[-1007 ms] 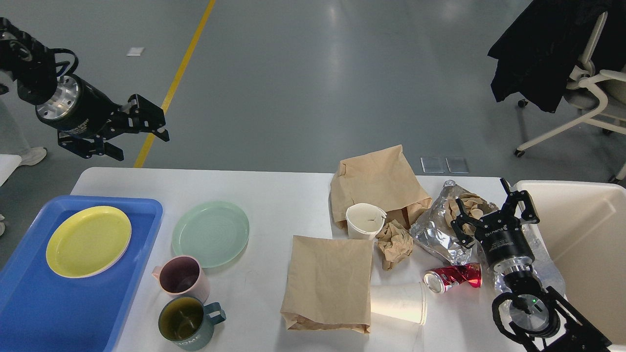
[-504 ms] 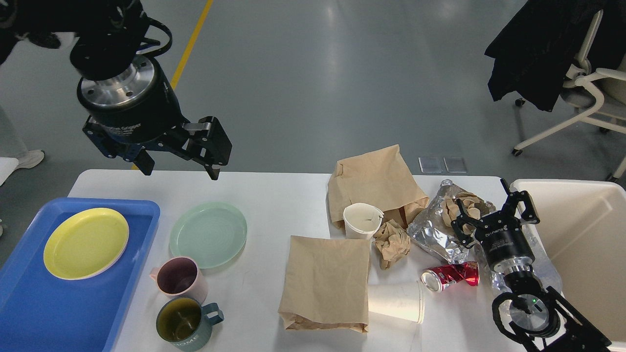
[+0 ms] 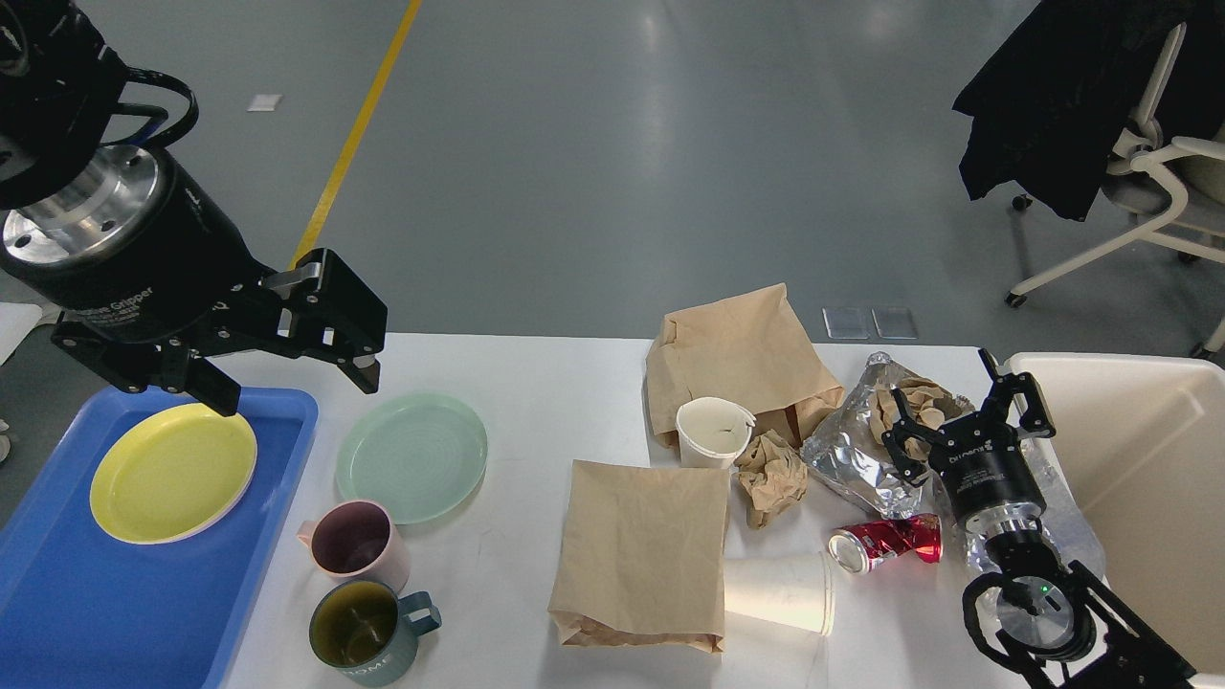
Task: Tidy desktop
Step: 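Lower the left gripper onto the pink cup beside the tray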
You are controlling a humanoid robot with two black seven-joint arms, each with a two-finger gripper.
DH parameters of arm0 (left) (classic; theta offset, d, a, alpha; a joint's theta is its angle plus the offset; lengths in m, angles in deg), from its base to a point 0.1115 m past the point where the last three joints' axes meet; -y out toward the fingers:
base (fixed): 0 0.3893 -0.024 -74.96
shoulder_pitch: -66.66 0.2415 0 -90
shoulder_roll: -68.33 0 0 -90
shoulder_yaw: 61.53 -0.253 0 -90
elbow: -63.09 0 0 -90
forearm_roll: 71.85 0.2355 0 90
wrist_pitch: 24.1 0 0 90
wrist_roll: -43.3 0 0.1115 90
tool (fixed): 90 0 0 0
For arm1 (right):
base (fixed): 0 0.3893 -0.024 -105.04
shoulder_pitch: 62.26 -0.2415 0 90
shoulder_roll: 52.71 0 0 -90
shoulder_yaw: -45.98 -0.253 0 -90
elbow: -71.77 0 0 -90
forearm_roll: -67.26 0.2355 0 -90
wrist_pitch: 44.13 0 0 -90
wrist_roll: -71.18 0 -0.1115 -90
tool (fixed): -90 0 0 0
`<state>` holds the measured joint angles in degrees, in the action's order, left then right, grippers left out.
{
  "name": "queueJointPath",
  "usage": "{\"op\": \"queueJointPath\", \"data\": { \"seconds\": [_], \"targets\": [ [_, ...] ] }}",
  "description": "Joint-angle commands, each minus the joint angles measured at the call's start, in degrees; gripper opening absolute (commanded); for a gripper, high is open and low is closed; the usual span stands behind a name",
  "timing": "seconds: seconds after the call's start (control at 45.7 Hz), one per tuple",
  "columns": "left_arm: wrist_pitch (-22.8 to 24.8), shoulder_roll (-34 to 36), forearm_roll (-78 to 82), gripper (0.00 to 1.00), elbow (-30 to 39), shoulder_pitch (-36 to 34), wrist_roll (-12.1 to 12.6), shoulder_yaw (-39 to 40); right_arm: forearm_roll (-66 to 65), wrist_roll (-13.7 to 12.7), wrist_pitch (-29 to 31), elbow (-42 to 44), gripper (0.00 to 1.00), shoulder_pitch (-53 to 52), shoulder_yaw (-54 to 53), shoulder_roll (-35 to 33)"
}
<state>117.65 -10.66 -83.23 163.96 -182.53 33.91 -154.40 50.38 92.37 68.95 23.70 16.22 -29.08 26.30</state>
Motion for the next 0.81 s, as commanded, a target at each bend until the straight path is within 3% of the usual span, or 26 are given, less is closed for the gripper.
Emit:
{"op": "queueJointPath", "data": {
  "seconds": [0.0,0.175,0.35,0.482,0.613,0.788],
  "targets": [
    [0.0,0.6,0.0,0.97,-0.2,0.6,-0.1,0.0,0.1,0.0,0.0,0.0,1.0,0.0,0.0,0.0],
    [-0.1,0.9,0.0,0.96,-0.7,4.6,0.0,0.1,0.1,0.0,0.0,0.0,1.0,0.0,0.0,0.0],
    [-2.7,5.8,0.3,0.96,-1.0,11.7,0.4,0.3,0.1,0.0,0.0,0.0,1.0,0.0,0.0,0.0],
    [-11.0,9.6,3.8,0.96,-1.2,19.2,0.6,1.0,0.1,0.0,0.0,0.0,1.0,0.0,0.0,0.0],
    [-22.5,14.2,7.1,0.96,-2.5,32.1,0.7,4.5,0.1,0.0,0.0,0.0,1.0,0.0,0.0,0.0],
    [-34.3,16.2,9.0,0.96,-7.1,48.5,0.6,8.9,0.1,0.0,0.0,0.0,1.0,0.0,0.0,0.0]
  ]
}}
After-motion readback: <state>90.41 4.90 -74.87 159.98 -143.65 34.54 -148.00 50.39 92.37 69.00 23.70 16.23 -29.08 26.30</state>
